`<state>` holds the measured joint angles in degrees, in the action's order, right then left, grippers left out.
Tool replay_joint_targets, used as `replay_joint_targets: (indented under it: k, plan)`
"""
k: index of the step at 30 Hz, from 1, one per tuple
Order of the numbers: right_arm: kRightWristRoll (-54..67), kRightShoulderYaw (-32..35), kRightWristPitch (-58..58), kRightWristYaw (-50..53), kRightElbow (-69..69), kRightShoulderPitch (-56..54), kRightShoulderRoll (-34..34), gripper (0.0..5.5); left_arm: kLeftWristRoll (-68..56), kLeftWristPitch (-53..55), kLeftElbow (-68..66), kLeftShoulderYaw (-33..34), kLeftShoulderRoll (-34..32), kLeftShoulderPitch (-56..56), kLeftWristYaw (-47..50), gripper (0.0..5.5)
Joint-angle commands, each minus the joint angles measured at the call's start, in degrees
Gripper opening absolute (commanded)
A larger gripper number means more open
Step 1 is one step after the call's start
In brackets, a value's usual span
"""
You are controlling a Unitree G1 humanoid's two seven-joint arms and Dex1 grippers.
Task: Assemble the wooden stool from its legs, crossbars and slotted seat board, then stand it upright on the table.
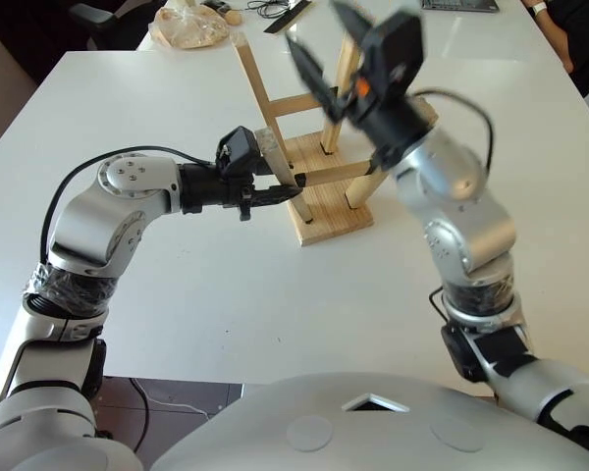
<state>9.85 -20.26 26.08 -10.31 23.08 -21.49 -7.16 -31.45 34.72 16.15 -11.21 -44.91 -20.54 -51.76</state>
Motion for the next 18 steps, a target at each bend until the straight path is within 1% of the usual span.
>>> replay_joint_targets:
  k: [1, 5, 9, 11, 12, 14, 16, 17, 18]
  plan:
    - [-8.28, -4.83, -6.99, -0.23, -10.59, 7.14, -3.43, 3.0, 0.57, 5.96, -0.48, -2.91, -0.49, 4.2, -1.09, 2.03]
    - [-12.35, -8.2, -6.5, -3.3, -18.23, 9.02, -5.4, 3.0, 0.73, 6.43, 0.26, -3.25, -0.07, 3.6, -0.96, 2.03]
    - [-12.59, -9.7, -6.15, -7.93, -16.56, 8.07, -6.31, 3.0, 0.7, 6.85, 1.43, -3.5, 0.31, 3.24, -0.78, 2.03]
    - [-10.12, -7.94, -6.1, -9.75, -13.67, 6.53, -5.62, 3.0, 1.09, 6.83, 1.39, -3.44, 0.48, 3.45, -0.57, 2.03]
    - [-7.1, -5.78, -6.17, -10.62, -11.03, 5.62, -4.43, 3.0, 1.33, 6.74, 1.28, -3.4, 0.48, 3.66, -0.48, 2.03]
    - [3.3, 2.05, -3.39, -10.88, -3.02, 2.48, -0.59, 3.0, 1.9, 6.36, 0.79, -3.43, 0.29, 4.13, -0.6, 2.03]
    - [15.79, 12.7, 1.21, -7.99, 3.0, -3.05, 2.28, 3.0, 2.32, 6.07, 0.51, -3.19, -0.1, 4.88, -0.64, 2.03]
    - [21.22, 19.06, 2.75, -5.5, 3.4, -6.81, 1.81, 3.0, 2.35, 6.06, 0.49, -2.94, -0.24, 5.28, -0.51, 2.03]
    - [24.57, 25.16, 3.44, -3.56, 1.85, -9.98, -0.11, 3.0, 2.33, 6.06, 0.56, -2.67, -0.34, 5.71, -0.28, 2.03]
